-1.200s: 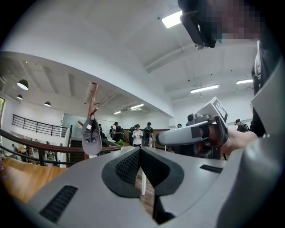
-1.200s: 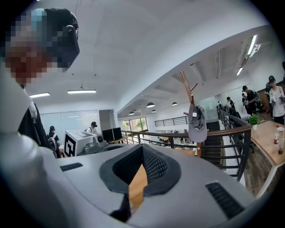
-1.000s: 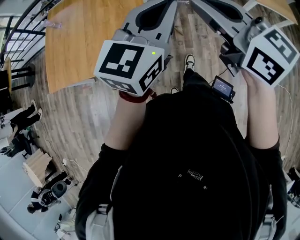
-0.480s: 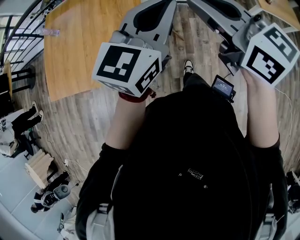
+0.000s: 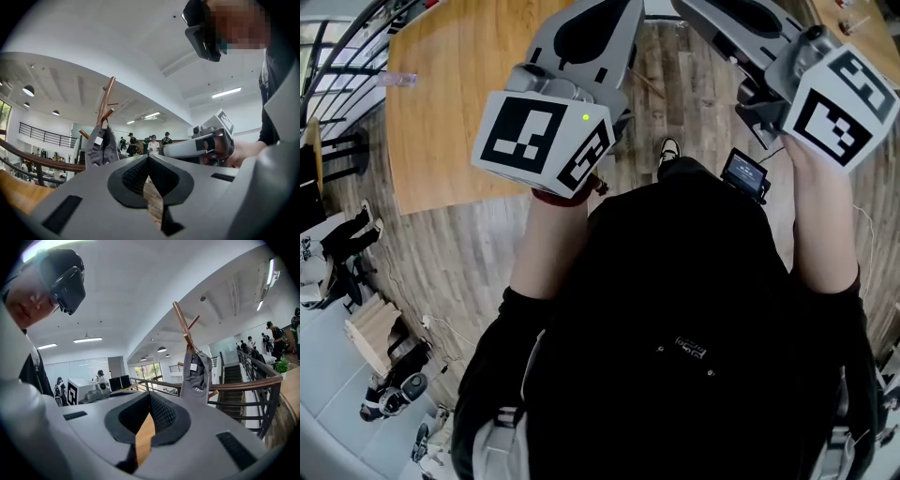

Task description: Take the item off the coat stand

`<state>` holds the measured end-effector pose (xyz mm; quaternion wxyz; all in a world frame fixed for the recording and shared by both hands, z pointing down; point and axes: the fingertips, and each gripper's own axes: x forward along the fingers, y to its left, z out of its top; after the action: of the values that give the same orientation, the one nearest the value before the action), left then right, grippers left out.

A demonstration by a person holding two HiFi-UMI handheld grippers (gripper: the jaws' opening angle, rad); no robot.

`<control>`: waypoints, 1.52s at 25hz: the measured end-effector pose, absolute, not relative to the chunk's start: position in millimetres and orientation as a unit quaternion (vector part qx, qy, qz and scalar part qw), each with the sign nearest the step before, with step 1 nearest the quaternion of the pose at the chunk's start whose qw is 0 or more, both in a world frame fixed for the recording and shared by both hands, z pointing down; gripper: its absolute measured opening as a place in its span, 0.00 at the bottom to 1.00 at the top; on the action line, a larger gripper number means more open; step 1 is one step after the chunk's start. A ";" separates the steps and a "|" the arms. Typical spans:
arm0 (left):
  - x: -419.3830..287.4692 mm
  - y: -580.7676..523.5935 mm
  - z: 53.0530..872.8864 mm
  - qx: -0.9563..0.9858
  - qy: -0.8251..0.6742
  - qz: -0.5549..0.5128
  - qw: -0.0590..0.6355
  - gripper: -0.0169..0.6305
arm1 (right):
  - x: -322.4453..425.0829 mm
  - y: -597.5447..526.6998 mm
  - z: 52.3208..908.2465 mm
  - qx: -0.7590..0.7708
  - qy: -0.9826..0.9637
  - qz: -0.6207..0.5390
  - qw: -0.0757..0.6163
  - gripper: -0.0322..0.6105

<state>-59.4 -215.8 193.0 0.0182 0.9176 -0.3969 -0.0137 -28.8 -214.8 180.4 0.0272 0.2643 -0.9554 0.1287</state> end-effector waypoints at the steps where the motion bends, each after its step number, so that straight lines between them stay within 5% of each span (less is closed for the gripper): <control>1: -57.6 -222.2 193.6 0.916 -0.400 -0.014 0.018 0.02 | -26.6 -220.3 181.0 0.261 -0.956 0.128 0.027 0.08; 38: -51.2 -341.8 185.2 0.917 -0.399 0.000 0.008 0.02 | 0.1 -342.4 174.0 0.268 -0.955 0.124 0.003 0.08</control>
<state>-51.2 -341.8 185.2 0.0085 0.9167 -0.3995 0.0001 0.1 -342.4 174.0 0.0030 0.2682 -0.9554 0.1237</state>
